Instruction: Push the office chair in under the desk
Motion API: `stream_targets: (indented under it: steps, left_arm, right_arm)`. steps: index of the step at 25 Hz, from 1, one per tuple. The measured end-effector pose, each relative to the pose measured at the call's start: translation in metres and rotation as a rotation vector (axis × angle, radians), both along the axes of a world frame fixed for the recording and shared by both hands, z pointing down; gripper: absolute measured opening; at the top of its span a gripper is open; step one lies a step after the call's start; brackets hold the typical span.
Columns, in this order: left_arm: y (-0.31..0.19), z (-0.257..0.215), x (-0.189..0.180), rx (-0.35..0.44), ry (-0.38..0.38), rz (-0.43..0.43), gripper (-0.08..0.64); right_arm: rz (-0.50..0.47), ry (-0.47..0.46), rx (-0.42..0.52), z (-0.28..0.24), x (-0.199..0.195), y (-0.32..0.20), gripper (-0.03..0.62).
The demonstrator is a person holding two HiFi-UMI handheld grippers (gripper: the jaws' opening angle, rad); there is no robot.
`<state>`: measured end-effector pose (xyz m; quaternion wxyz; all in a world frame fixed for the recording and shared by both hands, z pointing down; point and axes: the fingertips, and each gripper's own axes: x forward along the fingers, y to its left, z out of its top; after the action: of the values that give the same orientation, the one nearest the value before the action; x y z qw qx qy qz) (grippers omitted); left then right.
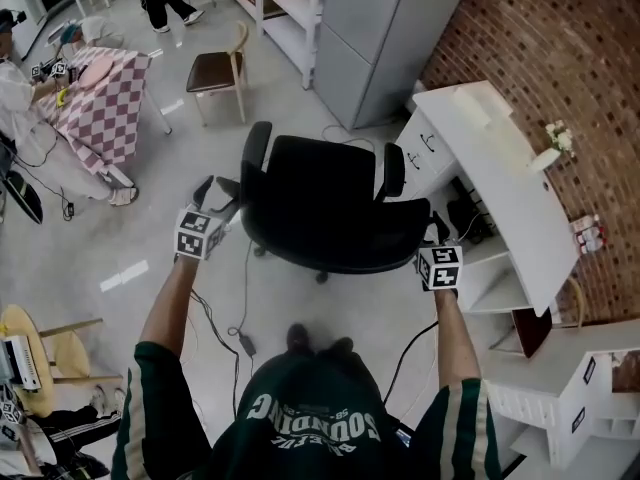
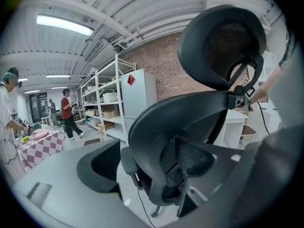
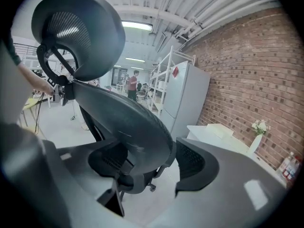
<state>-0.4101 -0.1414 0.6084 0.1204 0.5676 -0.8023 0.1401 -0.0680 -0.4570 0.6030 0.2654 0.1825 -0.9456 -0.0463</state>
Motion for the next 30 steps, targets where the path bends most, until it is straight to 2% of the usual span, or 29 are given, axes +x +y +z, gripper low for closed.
stream_targets:
  steps: [4, 11, 15, 24, 30]
  left_arm:
    - [-0.009, -0.005, -0.004, 0.013, -0.015, -0.011, 0.259]
    - [-0.011, -0.002, -0.002, 0.01, -0.013, -0.009, 0.253]
    - [-0.009, -0.001, 0.001, 0.027, -0.017, -0.029, 0.249]
    - [0.01, 0.0, 0.008, 0.008, 0.013, -0.066, 0.233]
    - [0.028, -0.002, 0.031, 0.019, -0.002, -0.041, 0.23]
  right_arm:
    - [0.002, 0.011, -0.006, 0.004, -0.003, -0.003, 0.297]
    - [0.031, -0.032, -0.003, 0.004, -0.001, -0.007, 0.282]
    - [0.041, -0.027, 0.002, 0.007, 0.004, -0.004, 0.273]
    - [0.057, -0.009, 0.006, 0.008, 0.014, 0.014, 0.267]
    - [0.072, 0.007, 0.003, 0.007, 0.035, 0.029, 0.267]
